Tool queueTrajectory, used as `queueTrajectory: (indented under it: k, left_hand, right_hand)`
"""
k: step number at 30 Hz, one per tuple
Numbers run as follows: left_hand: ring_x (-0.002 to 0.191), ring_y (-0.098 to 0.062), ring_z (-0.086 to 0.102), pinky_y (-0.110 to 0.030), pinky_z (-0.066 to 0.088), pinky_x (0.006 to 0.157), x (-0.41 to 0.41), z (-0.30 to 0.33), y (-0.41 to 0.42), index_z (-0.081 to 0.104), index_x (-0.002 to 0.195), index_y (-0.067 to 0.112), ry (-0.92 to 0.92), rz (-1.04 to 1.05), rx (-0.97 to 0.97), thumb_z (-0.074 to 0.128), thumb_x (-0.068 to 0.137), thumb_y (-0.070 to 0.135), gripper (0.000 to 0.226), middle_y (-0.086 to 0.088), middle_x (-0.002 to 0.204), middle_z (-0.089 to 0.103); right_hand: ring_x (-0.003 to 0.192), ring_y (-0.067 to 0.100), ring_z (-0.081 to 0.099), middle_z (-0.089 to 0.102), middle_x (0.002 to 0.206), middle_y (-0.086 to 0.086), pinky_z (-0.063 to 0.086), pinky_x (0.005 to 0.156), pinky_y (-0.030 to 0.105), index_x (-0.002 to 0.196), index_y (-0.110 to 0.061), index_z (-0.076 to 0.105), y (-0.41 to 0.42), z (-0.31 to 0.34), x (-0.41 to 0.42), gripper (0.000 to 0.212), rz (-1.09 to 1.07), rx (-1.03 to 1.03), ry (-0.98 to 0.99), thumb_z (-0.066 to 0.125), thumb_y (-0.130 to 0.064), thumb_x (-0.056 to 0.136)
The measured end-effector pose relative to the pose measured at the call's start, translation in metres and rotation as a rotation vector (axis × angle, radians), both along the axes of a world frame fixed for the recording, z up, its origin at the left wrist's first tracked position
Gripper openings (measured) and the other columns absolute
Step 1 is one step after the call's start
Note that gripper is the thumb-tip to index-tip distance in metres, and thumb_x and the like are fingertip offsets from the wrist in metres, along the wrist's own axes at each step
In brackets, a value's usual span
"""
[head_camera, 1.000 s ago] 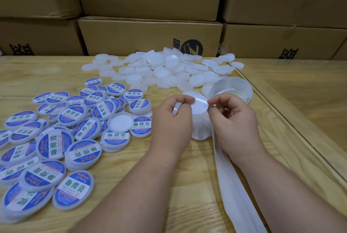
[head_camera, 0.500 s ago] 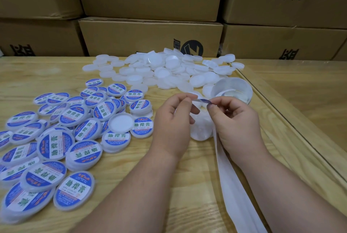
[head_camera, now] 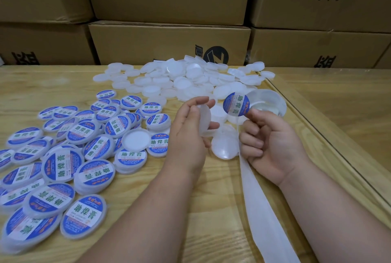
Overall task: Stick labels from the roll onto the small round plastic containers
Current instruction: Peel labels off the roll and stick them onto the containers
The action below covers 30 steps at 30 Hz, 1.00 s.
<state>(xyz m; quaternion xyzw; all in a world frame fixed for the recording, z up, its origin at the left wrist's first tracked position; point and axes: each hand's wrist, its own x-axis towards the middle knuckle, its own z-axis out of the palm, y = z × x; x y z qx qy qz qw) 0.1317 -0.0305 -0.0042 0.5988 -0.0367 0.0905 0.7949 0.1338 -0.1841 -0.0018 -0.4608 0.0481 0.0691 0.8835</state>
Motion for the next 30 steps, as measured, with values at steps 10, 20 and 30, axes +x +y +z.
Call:
queueTrajectory:
  k: [10,20,30]
  left_hand:
    - [0.053,-0.022,0.058,-0.025,0.025,0.043,0.0047,-0.0035,0.0038,0.066,0.098,0.023,0.018,-0.048,-0.106,0.035,0.082,0.031,0.037,-0.008,0.094,0.076]
    - [0.054,-0.020,0.059,-0.020,0.033,0.042,0.0053,-0.0027,0.0029,0.061,0.104,0.019,0.019,-0.081,-0.033,0.039,0.074,0.027,0.038,-0.006,0.097,0.078]
    - [0.053,-0.019,0.060,-0.015,0.038,0.041,0.0013,0.0008,0.0016,0.063,0.102,0.012,0.004,-0.073,-0.050,0.039,0.088,0.008,0.028,-0.013,0.095,0.077]
  right_hand:
    - [0.039,0.006,0.025,0.033,0.059,-0.004,0.020,0.030,0.014,0.105,-0.006,0.074,-0.0061,0.0006,-0.0018,0.044,0.409,0.093,0.136,0.060,-0.042,0.083]
    - [0.045,0.007,0.016,0.030,0.056,-0.004,0.019,0.031,0.013,0.101,-0.004,0.078,-0.0049,0.0025,-0.0018,0.045,0.440,0.075,0.157,0.060,-0.042,0.083]
    - [0.044,0.006,0.016,0.029,0.055,-0.004,0.018,0.031,0.013,0.104,-0.002,0.076,-0.0051,0.0029,-0.0024,0.047,0.440,0.074,0.165,0.062,-0.041,0.081]
